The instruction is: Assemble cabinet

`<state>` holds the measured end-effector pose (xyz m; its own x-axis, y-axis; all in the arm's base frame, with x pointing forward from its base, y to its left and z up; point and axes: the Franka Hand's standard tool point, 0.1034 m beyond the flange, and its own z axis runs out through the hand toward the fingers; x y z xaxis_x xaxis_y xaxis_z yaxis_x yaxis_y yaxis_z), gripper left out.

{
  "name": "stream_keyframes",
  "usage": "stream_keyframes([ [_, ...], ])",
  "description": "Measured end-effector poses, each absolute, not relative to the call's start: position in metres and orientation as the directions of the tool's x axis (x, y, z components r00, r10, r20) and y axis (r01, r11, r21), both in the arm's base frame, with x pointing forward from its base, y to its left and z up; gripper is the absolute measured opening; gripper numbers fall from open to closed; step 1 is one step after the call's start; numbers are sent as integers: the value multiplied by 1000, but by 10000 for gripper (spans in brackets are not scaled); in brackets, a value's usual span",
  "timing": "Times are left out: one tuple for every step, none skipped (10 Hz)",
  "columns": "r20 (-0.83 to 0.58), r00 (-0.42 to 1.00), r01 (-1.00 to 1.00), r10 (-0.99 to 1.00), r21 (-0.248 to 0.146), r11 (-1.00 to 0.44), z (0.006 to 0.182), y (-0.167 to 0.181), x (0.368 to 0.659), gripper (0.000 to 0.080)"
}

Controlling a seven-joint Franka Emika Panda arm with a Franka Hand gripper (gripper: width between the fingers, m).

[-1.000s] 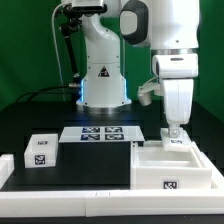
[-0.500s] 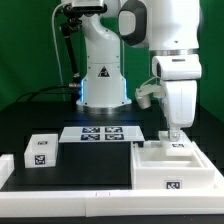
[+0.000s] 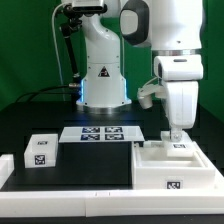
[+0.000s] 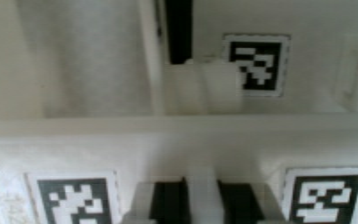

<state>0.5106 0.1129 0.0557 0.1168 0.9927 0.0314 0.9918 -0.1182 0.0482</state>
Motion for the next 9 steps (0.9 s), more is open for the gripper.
stream_keyframes([
  [21, 126, 991, 992, 39, -126, 57, 111, 526, 70],
  [20, 124, 991, 992, 39, -125, 57, 109, 539, 70],
  [22, 124, 991, 992, 44, -125, 57, 108, 549, 70],
  [22, 115, 992, 993, 45, -116, 57, 107, 554, 70],
  [22, 102, 994, 994, 47, -103, 57, 107, 560, 70],
  [26, 87, 995, 996, 56, -88, 58, 107, 569, 70],
  [29, 74, 995, 997, 64, -76, 58, 107, 578, 70],
  [24, 61, 997, 998, 54, -63, 57, 107, 581, 71],
  [15, 47, 998, 999, 33, -48, 57, 108, 582, 71],
])
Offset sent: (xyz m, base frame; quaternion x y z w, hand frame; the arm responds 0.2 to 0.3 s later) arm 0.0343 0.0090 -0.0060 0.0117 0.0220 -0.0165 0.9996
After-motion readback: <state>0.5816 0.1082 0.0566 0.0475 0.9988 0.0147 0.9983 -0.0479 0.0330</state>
